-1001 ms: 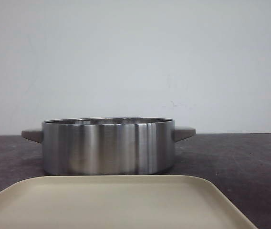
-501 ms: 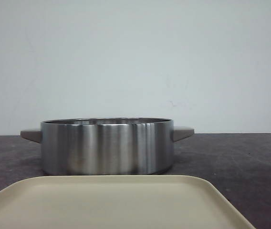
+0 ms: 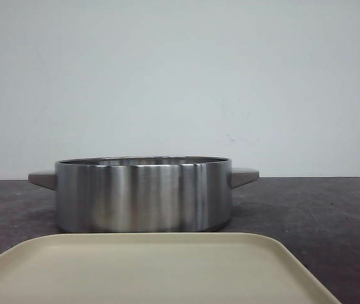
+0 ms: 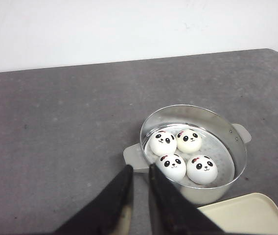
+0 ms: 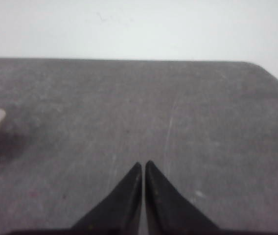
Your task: Steam buns
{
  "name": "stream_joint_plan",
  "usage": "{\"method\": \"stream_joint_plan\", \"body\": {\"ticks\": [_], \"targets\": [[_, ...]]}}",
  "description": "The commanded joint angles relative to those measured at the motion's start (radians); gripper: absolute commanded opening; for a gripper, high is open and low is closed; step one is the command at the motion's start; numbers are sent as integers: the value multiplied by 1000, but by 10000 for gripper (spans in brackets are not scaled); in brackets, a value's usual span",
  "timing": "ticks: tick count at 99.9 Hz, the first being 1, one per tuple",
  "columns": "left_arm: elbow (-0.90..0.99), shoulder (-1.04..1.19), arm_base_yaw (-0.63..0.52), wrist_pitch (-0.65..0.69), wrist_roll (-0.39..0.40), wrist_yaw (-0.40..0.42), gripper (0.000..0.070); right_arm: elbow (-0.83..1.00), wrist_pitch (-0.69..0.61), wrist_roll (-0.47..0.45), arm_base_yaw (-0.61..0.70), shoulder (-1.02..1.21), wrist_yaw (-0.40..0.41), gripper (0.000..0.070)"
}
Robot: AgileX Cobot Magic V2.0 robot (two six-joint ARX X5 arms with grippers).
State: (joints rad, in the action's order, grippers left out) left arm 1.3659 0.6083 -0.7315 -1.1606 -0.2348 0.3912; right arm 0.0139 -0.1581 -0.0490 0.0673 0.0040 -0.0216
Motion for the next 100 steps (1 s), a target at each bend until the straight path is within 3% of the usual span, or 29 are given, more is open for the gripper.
{"method": "stream_joint_plan", "body": {"ticks": [1,100], "targets": [[14,5,-8,7,10,3,16,-3,-21,4,-8,0,8,6],[14,5,-8,9,10,4,16,-3,4,9,-13,0,6,6]]}}
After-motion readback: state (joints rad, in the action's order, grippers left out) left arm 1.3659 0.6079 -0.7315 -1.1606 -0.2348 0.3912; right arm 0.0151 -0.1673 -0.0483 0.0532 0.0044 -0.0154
